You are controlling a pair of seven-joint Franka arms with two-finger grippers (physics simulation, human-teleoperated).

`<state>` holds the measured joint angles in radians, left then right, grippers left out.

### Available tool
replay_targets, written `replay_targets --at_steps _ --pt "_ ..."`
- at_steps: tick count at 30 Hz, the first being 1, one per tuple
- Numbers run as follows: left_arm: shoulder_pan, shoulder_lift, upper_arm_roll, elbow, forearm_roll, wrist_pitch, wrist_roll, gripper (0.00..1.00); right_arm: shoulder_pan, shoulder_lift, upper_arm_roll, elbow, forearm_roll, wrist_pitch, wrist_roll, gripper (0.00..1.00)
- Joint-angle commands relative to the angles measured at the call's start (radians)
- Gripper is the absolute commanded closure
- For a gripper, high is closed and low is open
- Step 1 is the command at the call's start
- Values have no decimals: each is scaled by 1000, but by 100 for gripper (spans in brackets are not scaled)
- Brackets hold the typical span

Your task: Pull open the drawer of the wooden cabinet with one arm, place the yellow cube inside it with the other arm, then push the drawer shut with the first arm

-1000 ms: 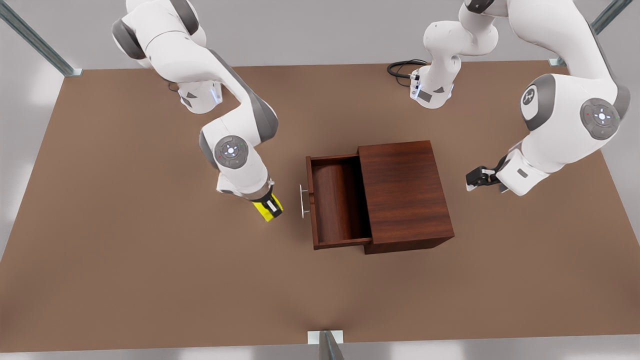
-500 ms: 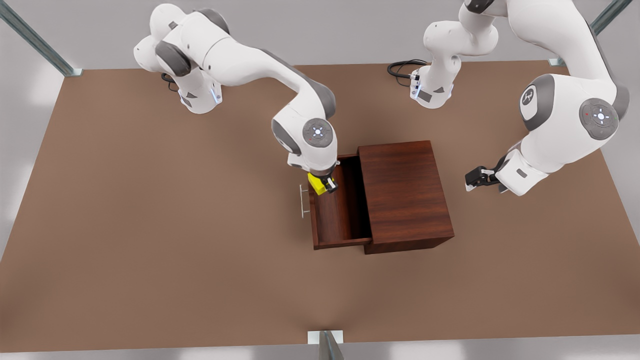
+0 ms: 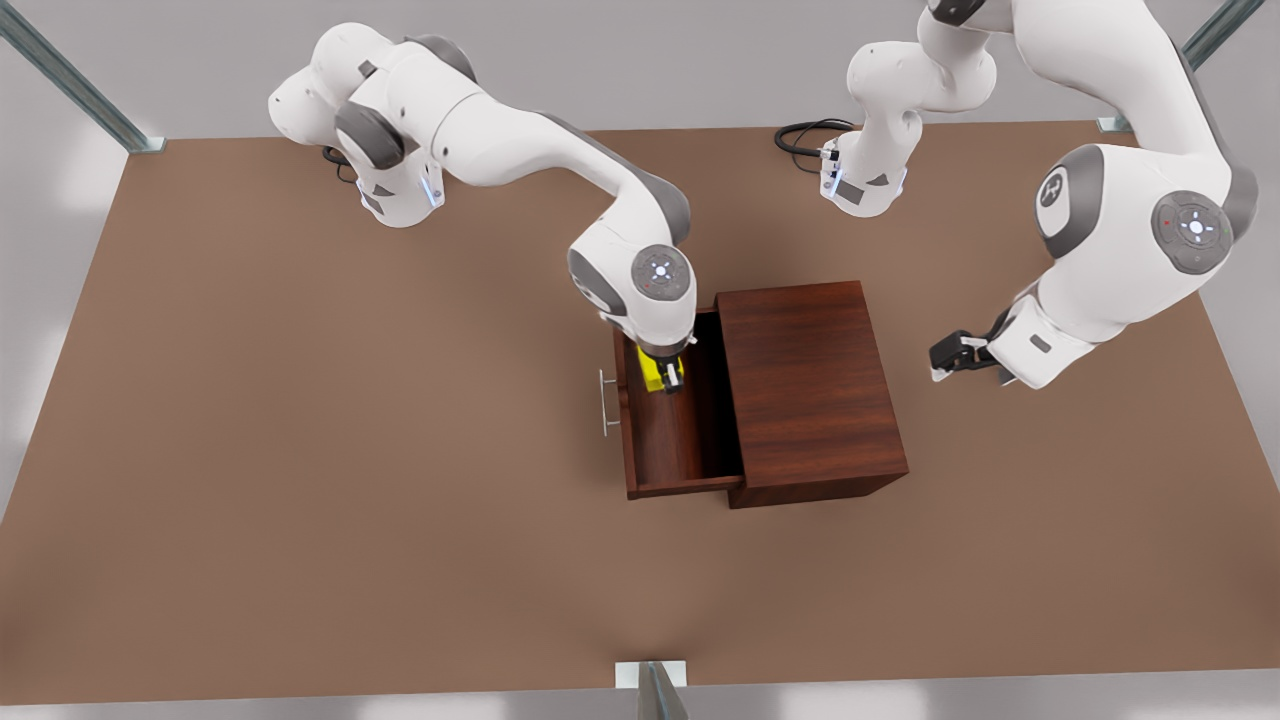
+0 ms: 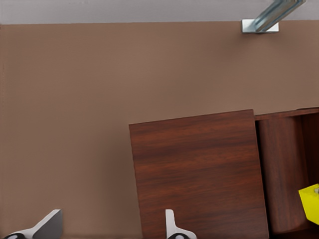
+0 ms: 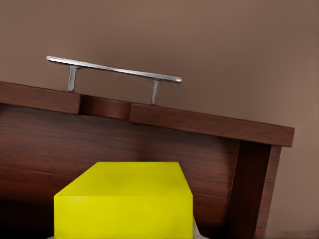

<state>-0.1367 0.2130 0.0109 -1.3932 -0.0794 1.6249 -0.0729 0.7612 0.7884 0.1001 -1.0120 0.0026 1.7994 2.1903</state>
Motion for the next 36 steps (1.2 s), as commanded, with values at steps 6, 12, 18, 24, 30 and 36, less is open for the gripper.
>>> replay_targets --at_steps 6,12,18,24,30,36 --pt "14 5 14 0 1 16 8 0 3 0 -3 4 4 0 255 0" --pt "2 5 6 11 1 12 -2 0 -434 -204 1 0 -4 -379 -392 0" --pt "-118 3 -6 91 10 -80 -210 0 -827 -375 10 -389 -116 -53 -1783 0" --pt "-441 203 -2 410 15 19 -1171 0 -829 -620 9 -738 -104 9 -1959 0" --pt "-698 407 3 476 211 322 -1636 0 -878 -577 3 -530 -70 -210 -2086 0" --pt "-791 626 6 559 380 489 -1662 0 -875 -566 7 -528 -72 -209 -2071 0"
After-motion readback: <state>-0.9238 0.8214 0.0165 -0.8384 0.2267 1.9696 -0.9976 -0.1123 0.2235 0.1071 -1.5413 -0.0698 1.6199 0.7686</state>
